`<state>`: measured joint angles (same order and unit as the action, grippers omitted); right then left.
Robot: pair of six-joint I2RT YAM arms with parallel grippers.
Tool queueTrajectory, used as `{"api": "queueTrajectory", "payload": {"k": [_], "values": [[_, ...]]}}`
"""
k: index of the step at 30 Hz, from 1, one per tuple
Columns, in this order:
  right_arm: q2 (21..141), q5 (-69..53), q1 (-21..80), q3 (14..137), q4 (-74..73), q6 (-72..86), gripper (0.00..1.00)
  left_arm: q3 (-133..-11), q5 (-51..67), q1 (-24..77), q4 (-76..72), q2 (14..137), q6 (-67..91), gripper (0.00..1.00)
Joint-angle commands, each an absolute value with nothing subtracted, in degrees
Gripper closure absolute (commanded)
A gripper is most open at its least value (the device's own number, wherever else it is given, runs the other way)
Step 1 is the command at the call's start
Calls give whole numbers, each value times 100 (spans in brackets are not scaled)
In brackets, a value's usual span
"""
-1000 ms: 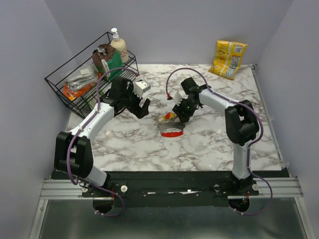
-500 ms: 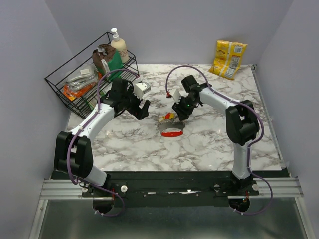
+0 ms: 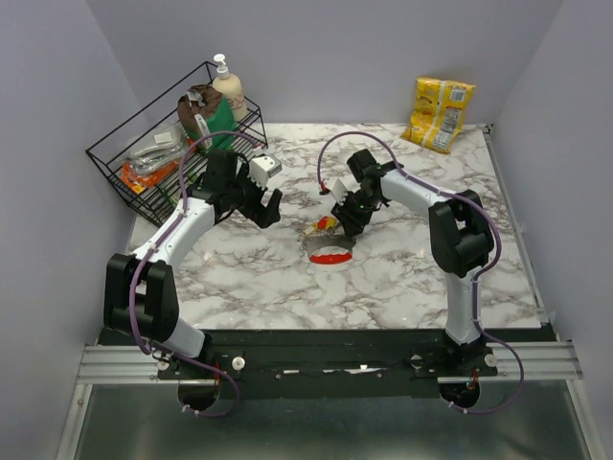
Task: Remove the keys from the keyring
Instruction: Adjust the keyring at the center of the board.
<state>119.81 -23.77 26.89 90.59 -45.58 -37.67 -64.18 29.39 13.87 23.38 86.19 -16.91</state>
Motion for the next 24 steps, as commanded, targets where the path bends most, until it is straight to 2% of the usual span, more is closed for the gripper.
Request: {"api": "queueTrajectory", "payload": {"k": [1,9,18,24], "values": [[12094,-2619,2689,9220,-4702,-3885,54,-6504,3164,1310,2470,8552,-1731,1],[12041,-2821,2707,9167,-4737,-3946,73,-6425,3173,1266,2461,8517,-1740,1],[11971,-3032,2768,9132,-5008,-4017,88,-6442,3252,1257,2540,8596,-1731,1],[11743,-3243,3084,8974,-5238,-3841,88,-6469,3243,1257,2628,8596,-1793,1]]}}
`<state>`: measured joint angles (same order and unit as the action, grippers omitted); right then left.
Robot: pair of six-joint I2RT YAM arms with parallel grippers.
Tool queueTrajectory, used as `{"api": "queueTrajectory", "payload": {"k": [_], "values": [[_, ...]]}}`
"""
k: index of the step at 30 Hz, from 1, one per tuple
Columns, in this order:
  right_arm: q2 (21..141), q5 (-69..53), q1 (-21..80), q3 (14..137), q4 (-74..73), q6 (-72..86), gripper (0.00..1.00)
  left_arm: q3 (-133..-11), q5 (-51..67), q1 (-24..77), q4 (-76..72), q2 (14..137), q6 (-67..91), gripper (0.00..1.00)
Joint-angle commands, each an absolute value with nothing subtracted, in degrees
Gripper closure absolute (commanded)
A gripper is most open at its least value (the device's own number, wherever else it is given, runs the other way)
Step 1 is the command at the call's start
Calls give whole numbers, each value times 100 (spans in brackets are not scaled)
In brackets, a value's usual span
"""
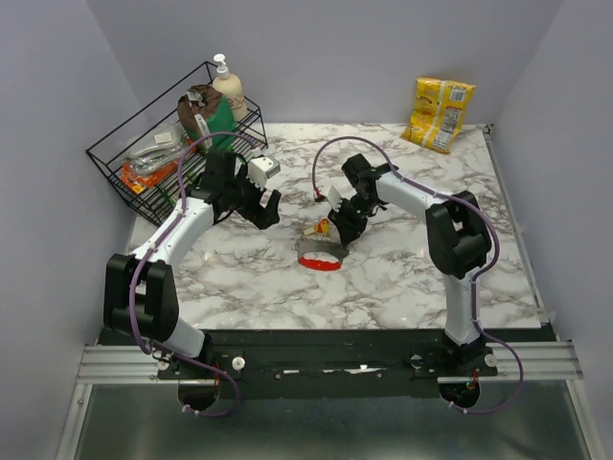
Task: Remove the keys from the keyring
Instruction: Adjust the keyring at the center of the board.
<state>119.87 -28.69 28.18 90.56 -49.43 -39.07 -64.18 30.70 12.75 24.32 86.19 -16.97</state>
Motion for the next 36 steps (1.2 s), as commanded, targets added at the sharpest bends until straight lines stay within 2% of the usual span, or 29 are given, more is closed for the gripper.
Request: {"api": "queueTrajectory", "payload": {"k": [1,4,6,7,14,20,36], "values": [[11716,-3269,3120,8948,-5238,-3771,87,-6469,3243,1257,2637,8596,-1810,1],[11628,-3278,3190,8895,-5247,-3657,77,-6460,3252,1257,2654,8596,-1810,1],[11576,-3261,3199,8877,-5256,-3656,66,-6460,3252,1257,2663,8604,-1802,1],[11497,-3200,3199,8851,-5221,-3682,65,-6460,3261,1257,2663,8604,-1802,1],[11276,-2813,3190,8824,-4791,-3876,63,-6477,3252,1248,2716,8596,-1811,1],[11759,-2628,3199,9113,-4605,-3779,64,-6469,3261,1248,2707,8604,-1775,1],[11804,-2690,3348,8807,-4562,-3779,64,-6416,3340,1257,2681,8692,-1723,1]]}}
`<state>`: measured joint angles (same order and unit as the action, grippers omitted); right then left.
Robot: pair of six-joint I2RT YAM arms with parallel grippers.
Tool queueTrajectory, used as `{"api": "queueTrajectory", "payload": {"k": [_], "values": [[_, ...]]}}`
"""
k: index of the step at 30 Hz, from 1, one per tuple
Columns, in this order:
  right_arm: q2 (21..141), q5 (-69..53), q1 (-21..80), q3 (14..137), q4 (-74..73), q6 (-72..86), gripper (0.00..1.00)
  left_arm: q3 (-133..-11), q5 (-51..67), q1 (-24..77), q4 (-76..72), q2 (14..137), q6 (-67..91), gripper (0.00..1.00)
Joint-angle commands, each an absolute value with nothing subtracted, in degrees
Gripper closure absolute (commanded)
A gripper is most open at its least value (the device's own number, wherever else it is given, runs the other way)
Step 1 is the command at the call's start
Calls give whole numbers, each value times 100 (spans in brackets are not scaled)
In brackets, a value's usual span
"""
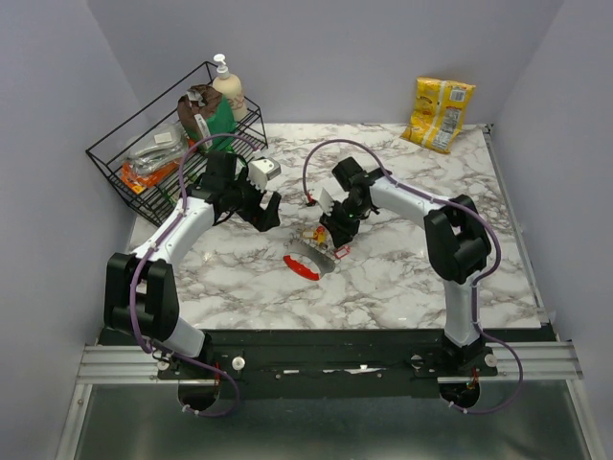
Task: Remove the keys from the keyring
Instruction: Adjust the keyring at the center of the board, then pick up the keyring from the center of the board.
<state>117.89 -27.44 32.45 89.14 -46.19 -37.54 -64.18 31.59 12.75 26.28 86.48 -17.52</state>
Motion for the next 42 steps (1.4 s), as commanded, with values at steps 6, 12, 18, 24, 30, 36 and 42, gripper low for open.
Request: {"api": "queueTrajectory", "payload": {"k": [6,12,18,24,30,36,42], "values": [[11795,-2716,3480,8780,-4588,-3823,63,-6381,3349,1257,2663,8657,-1714,1],[11760,-2707,3524,8675,-4526,-3850,63,-6363,3357,1257,2654,8675,-1687,1],[11751,-2786,3577,8631,-4457,-3885,64,-6346,3357,1257,2628,8684,-1670,1],[11786,-2900,3639,8622,-4412,-3893,66,-6311,3366,1257,2610,8692,-1661,1],[11768,-2918,3709,8587,-4377,-3920,66,-6275,3349,1257,2566,8692,-1670,1],[11874,-2821,3718,8701,-4394,-3797,68,-6267,3366,1257,2549,8701,-1652,1],[11909,-2847,3735,8701,-4508,-3885,75,-6240,3349,1248,2549,8692,-1652,1]]}}
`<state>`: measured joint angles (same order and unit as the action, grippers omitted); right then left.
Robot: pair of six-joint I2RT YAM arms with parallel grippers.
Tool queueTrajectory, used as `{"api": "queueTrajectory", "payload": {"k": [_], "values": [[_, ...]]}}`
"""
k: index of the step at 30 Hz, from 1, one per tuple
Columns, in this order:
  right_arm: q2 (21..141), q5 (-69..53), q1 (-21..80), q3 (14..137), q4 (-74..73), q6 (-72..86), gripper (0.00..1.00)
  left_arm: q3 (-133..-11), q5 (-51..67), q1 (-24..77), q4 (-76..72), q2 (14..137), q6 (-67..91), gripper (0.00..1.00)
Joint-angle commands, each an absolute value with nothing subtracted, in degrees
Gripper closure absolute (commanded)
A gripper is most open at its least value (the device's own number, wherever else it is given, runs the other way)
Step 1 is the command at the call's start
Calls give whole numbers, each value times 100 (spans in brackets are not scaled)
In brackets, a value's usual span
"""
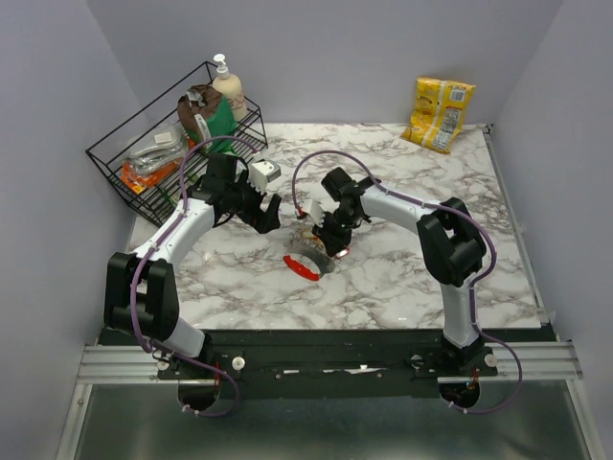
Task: Remove the keys from the keyring
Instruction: Pick up the keyring from the center of the board.
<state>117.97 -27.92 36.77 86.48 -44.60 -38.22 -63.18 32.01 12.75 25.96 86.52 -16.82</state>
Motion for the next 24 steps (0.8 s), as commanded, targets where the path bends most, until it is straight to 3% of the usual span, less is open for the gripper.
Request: {"api": "queueTrajectory", "payload": {"k": [1,12,15,24], "values": [[11918,-2856,3735,8701,-4526,-3902,76,-6240,3349,1248,2549,8692,-1652,1],[11795,-2918,3735,8613,-4448,-3973,86,-6240,3340,1257,2531,8701,-1661,1],[11733,-2909,3735,8604,-4438,-3981,94,-6231,3357,1257,2531,8701,-1661,1],[11461,-2786,3744,8517,-4403,-4008,97,-6275,3375,1257,2558,8692,-1670,1]]}}
